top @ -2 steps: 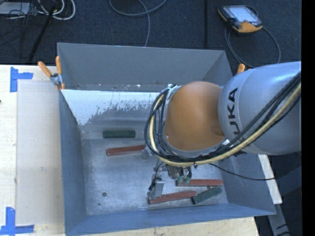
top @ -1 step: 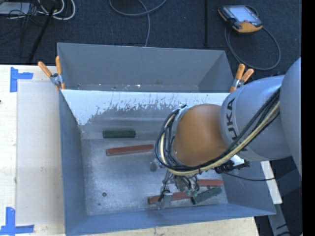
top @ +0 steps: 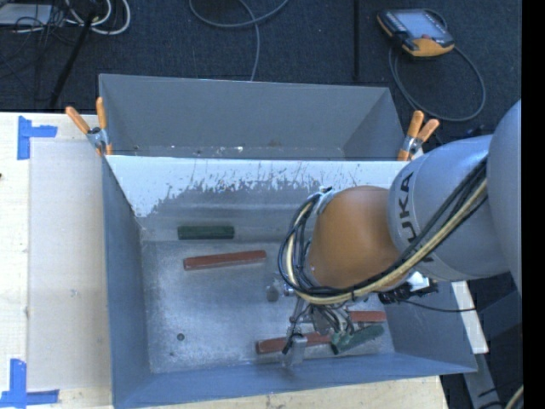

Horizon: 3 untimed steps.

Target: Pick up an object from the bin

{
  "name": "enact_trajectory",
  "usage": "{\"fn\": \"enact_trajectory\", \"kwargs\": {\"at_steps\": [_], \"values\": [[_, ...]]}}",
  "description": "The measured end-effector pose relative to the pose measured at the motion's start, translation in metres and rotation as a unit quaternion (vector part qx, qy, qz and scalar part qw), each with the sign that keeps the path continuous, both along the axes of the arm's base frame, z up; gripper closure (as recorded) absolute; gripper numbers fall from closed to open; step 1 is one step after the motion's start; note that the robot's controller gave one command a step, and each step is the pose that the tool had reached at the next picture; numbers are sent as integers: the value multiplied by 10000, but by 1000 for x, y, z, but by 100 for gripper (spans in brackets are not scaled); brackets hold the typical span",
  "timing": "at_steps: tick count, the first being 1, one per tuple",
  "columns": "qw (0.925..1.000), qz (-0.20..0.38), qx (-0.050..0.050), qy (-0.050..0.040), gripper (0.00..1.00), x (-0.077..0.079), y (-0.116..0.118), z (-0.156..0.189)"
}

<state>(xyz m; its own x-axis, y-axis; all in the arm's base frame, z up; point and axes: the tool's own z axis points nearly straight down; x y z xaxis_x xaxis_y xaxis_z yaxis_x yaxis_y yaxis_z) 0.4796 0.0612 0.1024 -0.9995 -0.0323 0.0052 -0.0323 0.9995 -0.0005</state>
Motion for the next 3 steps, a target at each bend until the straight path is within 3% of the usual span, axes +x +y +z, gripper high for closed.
{"fn": "enact_trajectory", "kwargs": {"at_steps": [1,2,3], "values": [[9991,-414,1,-22,0,8,-22,11],[9999,141,9,-61,0,0,-21,-34],[9997,-245,6,-23,100,-2,-30,-33]]}}
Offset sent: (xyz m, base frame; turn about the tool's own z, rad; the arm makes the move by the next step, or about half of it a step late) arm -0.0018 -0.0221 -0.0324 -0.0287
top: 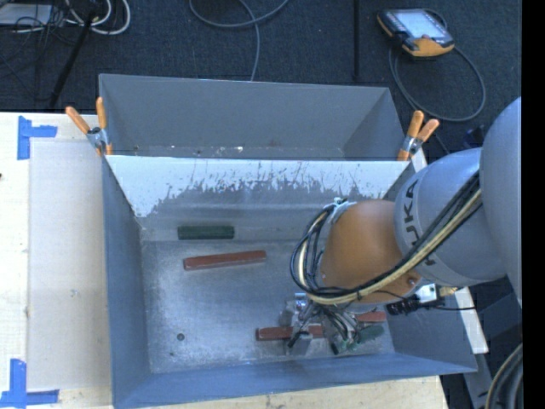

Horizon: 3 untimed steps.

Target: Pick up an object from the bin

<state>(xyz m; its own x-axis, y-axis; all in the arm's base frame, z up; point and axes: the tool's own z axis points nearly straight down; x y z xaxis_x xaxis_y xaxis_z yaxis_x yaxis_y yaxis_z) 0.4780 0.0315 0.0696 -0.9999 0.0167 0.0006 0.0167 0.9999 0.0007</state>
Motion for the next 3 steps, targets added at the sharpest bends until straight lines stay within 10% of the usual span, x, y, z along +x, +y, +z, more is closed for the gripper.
{"fn": "enact_trajectory", "kwargs": {"at_steps": [3], "values": [[10000,-7,-2,21,100,-1,0,16]]}}
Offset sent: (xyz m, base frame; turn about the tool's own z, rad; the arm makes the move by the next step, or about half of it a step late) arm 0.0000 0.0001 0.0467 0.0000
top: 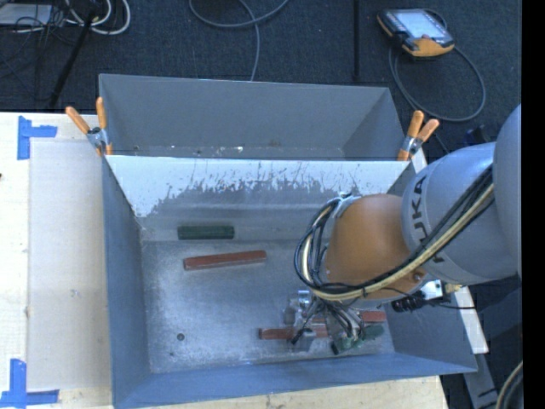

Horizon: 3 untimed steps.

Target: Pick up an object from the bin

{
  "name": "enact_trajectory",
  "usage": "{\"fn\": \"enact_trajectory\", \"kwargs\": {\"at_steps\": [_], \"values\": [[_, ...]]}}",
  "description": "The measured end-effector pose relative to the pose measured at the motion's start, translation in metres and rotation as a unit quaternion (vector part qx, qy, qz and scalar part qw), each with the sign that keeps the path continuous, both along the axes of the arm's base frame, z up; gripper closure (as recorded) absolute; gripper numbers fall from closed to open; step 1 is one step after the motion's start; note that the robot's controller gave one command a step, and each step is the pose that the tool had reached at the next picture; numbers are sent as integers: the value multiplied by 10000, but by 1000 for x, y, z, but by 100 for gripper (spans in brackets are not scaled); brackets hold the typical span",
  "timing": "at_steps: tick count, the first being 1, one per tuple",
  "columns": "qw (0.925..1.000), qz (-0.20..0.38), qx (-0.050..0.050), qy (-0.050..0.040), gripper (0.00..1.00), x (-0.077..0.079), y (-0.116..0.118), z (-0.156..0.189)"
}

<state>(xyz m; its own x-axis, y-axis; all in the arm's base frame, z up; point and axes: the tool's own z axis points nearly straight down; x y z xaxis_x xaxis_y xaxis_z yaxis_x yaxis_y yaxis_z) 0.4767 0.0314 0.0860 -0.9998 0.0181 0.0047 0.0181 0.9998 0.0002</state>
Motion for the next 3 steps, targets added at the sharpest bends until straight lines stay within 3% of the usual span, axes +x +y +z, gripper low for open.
{"fn": "enact_trajectory", "kwargs": {"at_steps": [3], "values": [[10000,-7,0,-3,100,0,0,20]]}}
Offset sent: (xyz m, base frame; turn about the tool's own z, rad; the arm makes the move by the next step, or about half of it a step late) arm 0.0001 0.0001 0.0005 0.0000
